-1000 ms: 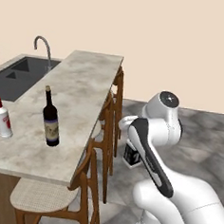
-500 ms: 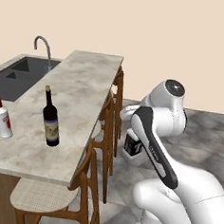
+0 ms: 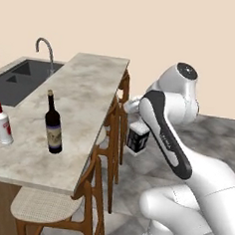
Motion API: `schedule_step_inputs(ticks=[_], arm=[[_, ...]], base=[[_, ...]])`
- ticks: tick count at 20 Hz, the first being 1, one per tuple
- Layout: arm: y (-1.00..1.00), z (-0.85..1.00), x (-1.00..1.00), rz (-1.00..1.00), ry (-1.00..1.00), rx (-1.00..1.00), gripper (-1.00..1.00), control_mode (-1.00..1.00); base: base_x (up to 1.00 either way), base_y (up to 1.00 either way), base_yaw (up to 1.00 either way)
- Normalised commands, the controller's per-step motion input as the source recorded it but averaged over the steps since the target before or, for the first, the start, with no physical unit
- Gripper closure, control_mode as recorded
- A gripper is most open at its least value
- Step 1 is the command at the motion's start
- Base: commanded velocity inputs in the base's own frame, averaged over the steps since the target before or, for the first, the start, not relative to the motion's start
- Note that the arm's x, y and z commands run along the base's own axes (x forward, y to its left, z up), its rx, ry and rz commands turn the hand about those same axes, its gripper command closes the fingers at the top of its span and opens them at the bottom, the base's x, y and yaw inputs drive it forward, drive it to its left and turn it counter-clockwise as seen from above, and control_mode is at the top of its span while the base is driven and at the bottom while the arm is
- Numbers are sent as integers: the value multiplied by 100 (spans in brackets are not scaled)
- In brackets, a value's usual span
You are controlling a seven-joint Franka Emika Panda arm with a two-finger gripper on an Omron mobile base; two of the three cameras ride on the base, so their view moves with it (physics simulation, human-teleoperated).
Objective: Move the drinks to the dining counter.
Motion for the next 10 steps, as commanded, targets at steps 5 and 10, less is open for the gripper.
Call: schedule_step_inputs(ticks=[5,10], arm=[[7,34,5,16,0,0,100,-100],[16,27,15,16,0,0,100,-100]], base=[[0,0,0],[0,0,0]])
